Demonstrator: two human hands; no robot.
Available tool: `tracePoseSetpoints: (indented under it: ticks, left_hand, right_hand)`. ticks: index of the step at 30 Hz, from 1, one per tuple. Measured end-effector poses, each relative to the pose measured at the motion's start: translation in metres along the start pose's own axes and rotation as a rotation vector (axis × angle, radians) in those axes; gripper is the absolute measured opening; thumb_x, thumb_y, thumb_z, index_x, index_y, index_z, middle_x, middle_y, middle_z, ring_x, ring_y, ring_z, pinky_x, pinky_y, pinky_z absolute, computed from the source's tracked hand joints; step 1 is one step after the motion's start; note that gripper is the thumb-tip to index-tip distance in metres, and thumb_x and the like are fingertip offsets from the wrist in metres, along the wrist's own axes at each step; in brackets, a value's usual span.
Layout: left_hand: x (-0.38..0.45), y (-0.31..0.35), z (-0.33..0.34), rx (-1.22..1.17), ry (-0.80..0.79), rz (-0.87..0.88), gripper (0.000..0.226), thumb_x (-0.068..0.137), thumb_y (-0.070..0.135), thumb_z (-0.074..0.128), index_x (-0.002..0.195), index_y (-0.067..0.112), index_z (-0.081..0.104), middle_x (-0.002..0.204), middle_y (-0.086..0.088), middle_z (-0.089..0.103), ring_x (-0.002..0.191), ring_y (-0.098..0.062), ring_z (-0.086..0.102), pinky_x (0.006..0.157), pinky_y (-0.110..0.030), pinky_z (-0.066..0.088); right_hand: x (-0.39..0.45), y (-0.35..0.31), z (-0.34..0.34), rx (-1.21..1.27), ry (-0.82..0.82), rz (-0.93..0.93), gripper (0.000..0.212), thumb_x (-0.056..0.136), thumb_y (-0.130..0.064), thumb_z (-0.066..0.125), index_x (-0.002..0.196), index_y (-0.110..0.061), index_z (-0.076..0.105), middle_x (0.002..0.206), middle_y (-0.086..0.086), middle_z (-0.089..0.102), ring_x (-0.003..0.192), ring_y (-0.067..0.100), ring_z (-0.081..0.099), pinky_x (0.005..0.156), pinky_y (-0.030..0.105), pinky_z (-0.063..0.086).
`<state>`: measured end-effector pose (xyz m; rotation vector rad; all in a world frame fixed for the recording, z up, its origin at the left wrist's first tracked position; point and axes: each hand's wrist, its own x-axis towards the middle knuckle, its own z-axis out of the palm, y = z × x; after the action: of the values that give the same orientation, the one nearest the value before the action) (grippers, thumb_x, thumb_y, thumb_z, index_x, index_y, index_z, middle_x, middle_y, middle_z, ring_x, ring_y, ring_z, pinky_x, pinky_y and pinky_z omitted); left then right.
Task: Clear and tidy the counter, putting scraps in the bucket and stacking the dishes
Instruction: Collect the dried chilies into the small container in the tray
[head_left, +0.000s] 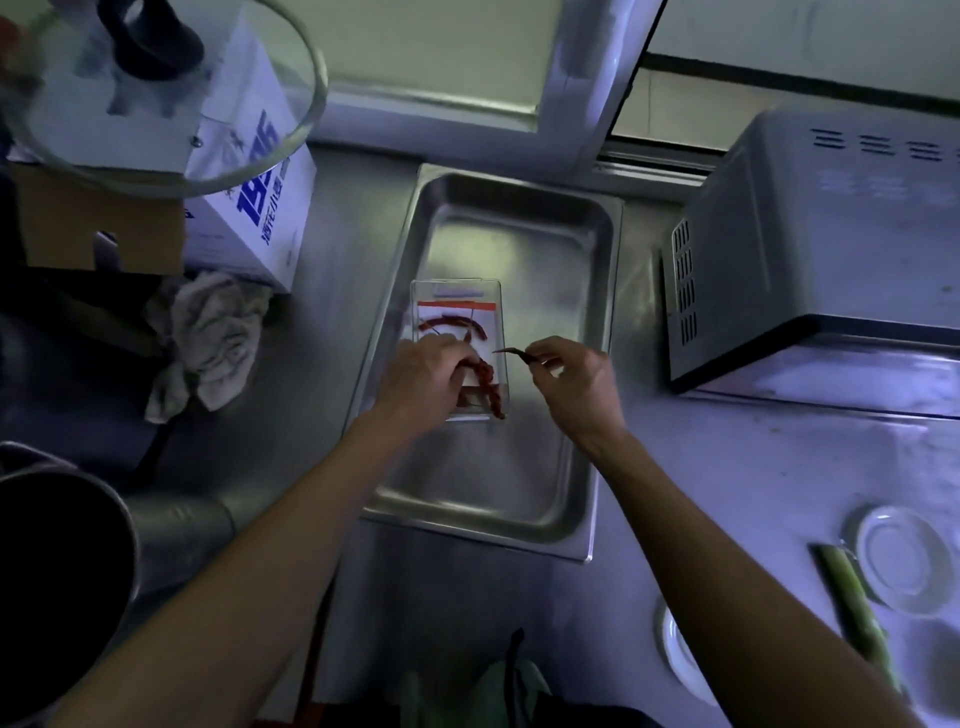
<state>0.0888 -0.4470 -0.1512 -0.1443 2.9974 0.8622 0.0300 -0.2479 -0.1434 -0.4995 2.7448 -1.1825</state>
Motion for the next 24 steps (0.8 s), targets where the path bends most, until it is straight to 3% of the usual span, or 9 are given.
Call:
tracePoseSetpoints:
  ticks: [6, 10, 16, 24]
  left_hand:
    - [0.021, -0.011, 0.013, 0.021, -0.036, 0.03, 0.021, 0.09, 0.009, 0.059, 0.104, 0.016, 0.073, 0.104, -0.004, 0.071, 0.099, -0.026, 0.062, 0.089, -0.047, 0.047]
    - [0.02, -0.019, 0.018, 0.027, -0.049, 0.015, 0.019, 0.091, 0.01, 0.063, 0.106, 0.013, 0.073, 0.108, -0.006, 0.07, 0.104, -0.027, 0.06, 0.092, -0.048, 0.046]
    - [0.003, -0.038, 0.01, 0.027, 0.061, 0.015, 0.02, 0.084, 0.005, 0.066, 0.1, 0.013, 0.074, 0.104, -0.005, 0.072, 0.101, -0.029, 0.062, 0.09, -0.046, 0.046]
    - [-0.021, -0.054, -0.004, 0.141, 0.059, -0.015, 0.026, 0.086, 0.014, 0.064, 0.111, 0.017, 0.068, 0.114, 0.0, 0.066, 0.108, -0.022, 0.055, 0.085, -0.042, 0.046]
  right_hand:
    - [0.018, 0.007, 0.01, -0.006, -0.016, 0.092, 0.019, 0.088, -0.008, 0.069, 0.104, -0.015, 0.076, 0.097, -0.003, 0.076, 0.084, 0.011, 0.07, 0.077, 0.037, 0.059]
    - [0.022, 0.009, 0.017, -0.016, -0.031, 0.058, 0.018, 0.089, -0.008, 0.069, 0.105, -0.013, 0.075, 0.099, -0.001, 0.076, 0.084, 0.011, 0.07, 0.077, 0.035, 0.06]
    - [0.026, -0.002, 0.026, -0.043, -0.087, -0.006, 0.017, 0.089, -0.008, 0.069, 0.104, -0.012, 0.075, 0.097, 0.0, 0.077, 0.084, 0.012, 0.071, 0.078, 0.036, 0.06]
    - [0.034, -0.034, 0.052, -0.054, -0.149, 0.003, 0.021, 0.087, -0.011, 0.068, 0.104, -0.02, 0.077, 0.102, -0.003, 0.077, 0.089, 0.014, 0.07, 0.078, 0.037, 0.058]
